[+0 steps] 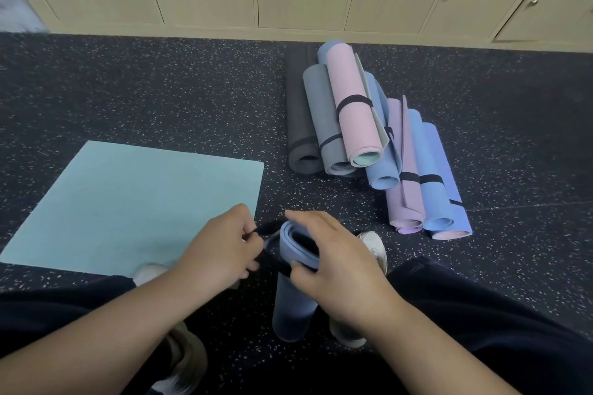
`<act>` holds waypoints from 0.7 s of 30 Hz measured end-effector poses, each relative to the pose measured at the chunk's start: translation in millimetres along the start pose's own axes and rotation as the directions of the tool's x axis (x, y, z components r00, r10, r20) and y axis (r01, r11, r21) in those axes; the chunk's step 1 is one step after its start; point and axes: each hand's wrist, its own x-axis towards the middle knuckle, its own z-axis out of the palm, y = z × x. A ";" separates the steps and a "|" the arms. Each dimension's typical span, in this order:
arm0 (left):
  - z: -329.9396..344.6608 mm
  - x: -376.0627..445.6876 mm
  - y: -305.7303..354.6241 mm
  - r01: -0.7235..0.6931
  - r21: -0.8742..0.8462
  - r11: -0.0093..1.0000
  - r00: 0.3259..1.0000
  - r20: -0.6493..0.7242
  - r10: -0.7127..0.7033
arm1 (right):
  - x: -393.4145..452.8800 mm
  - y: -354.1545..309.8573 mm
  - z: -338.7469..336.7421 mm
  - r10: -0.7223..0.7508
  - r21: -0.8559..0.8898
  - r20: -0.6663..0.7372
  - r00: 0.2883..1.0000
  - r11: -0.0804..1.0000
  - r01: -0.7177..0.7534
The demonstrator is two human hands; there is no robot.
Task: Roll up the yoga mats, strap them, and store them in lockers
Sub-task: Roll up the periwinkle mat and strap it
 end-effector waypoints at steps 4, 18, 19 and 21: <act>-3.8 3.5 -3.6 0.012 -0.002 1.000 1.000 0.000 -0.012 | 0.2 -2.0 -0.3 0.014 0.114 -0.085 0.996 0.993 -0.005; -10.9 19.9 -14.1 -0.041 0.283 0.958 0.990 -0.120 0.078 | 0.5 -8.0 -7.0 0.091 0.279 -0.350 0.932 0.960 0.011; -9.7 19.2 -14.4 -0.086 0.290 0.953 0.987 -0.106 0.122 | 1.2 -6.2 -7.6 0.094 0.275 -0.367 0.925 0.961 0.011; -7.6 16.4 -12.6 -0.237 0.251 0.939 0.967 -0.035 0.253 | 2.0 -3.3 -8.9 0.092 0.261 -0.378 0.921 0.965 0.011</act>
